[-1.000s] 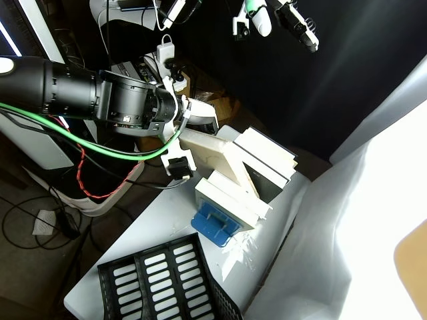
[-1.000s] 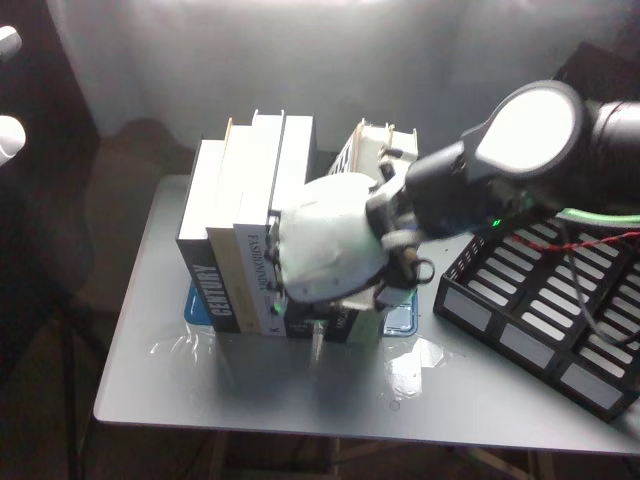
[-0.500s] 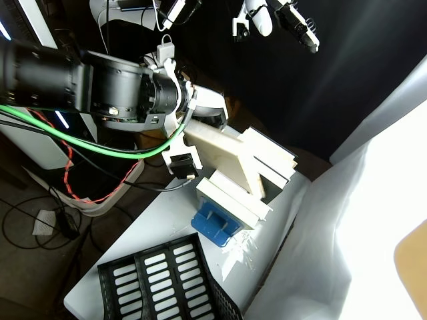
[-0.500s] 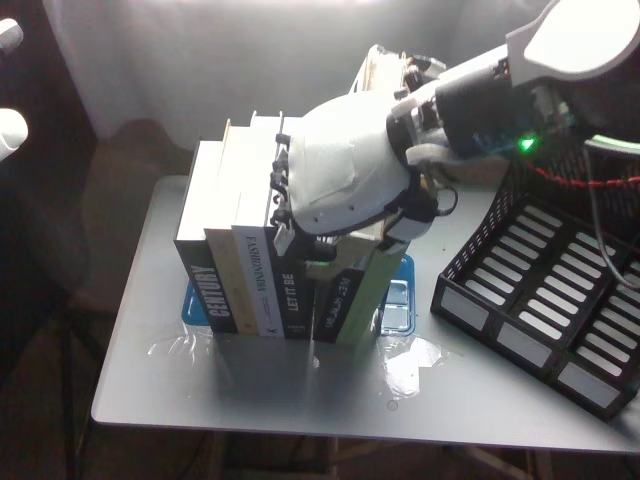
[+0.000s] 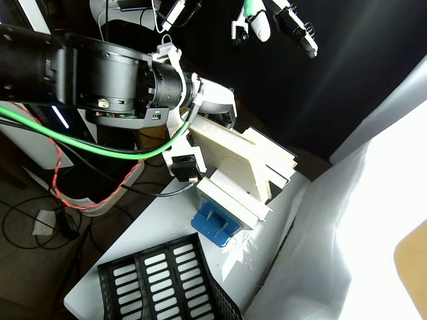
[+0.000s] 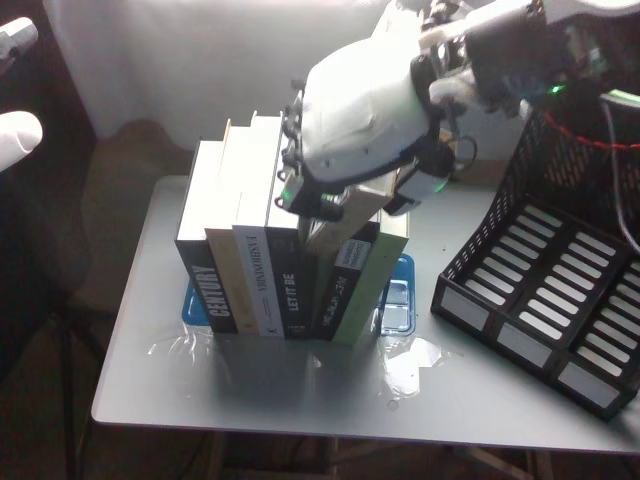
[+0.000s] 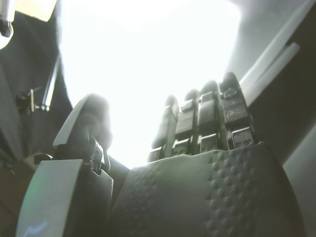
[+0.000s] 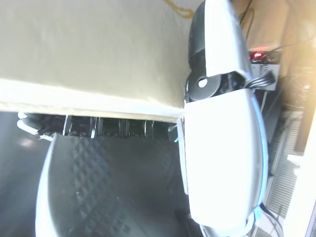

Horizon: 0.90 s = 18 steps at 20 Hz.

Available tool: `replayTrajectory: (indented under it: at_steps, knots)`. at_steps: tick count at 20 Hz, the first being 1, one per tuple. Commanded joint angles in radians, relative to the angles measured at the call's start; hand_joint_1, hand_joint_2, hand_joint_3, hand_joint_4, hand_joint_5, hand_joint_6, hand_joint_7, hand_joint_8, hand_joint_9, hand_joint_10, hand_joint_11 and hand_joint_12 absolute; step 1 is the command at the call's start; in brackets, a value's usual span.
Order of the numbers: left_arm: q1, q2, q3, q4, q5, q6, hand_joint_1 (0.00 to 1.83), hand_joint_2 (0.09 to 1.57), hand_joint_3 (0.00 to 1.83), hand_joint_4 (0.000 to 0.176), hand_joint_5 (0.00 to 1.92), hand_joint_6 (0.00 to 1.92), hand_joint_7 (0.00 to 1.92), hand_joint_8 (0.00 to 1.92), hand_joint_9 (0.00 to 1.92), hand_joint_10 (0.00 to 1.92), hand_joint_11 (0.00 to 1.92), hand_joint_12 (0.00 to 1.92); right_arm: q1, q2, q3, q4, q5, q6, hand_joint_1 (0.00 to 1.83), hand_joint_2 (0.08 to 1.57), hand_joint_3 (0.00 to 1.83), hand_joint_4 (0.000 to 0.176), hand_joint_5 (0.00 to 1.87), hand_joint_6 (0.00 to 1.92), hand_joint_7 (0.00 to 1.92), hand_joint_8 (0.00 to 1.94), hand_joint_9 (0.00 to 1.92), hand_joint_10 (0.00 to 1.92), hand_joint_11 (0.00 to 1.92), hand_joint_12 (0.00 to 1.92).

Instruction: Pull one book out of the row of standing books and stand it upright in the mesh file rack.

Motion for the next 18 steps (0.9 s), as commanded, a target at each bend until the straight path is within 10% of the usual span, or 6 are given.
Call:
replayTrajectory:
  at_steps: [1,13,18]
  knots:
    - [-0.012,0.004,0.01,-0.022,-0.113,-0.005,0.41,1.43,0.0,0.024,0.08,0.01,0.0,0.0,0.0,0.0,0.0,0.0,0.019,0.026,0.008,0.036,-0.047,0.014,1.35,1.21,0.0,0.0,0.74,1.29,0.78,1.21,0.81,1.49,0.66,1.73]
    - [-0.05,-0.01,0.016,0.01,-0.084,-0.005,0.3,1.43,0.0,0.071,0.06,0.0,0.0,0.0,0.0,0.0,0.0,0.0,0.143,0.105,-0.013,0.058,-0.046,0.037,1.35,1.19,0.0,0.0,0.7,1.32,0.85,1.15,0.82,1.47,0.4,1.88]
    - [-0.062,-0.013,0.016,0.02,-0.078,-0.005,0.32,1.42,0.0,0.044,0.06,0.0,0.0,0.0,0.0,0.0,0.0,0.0,0.195,0.138,-0.025,0.055,-0.045,0.043,1.36,1.19,0.0,0.0,0.69,1.3,0.87,1.14,0.85,1.44,0.5,1.81]
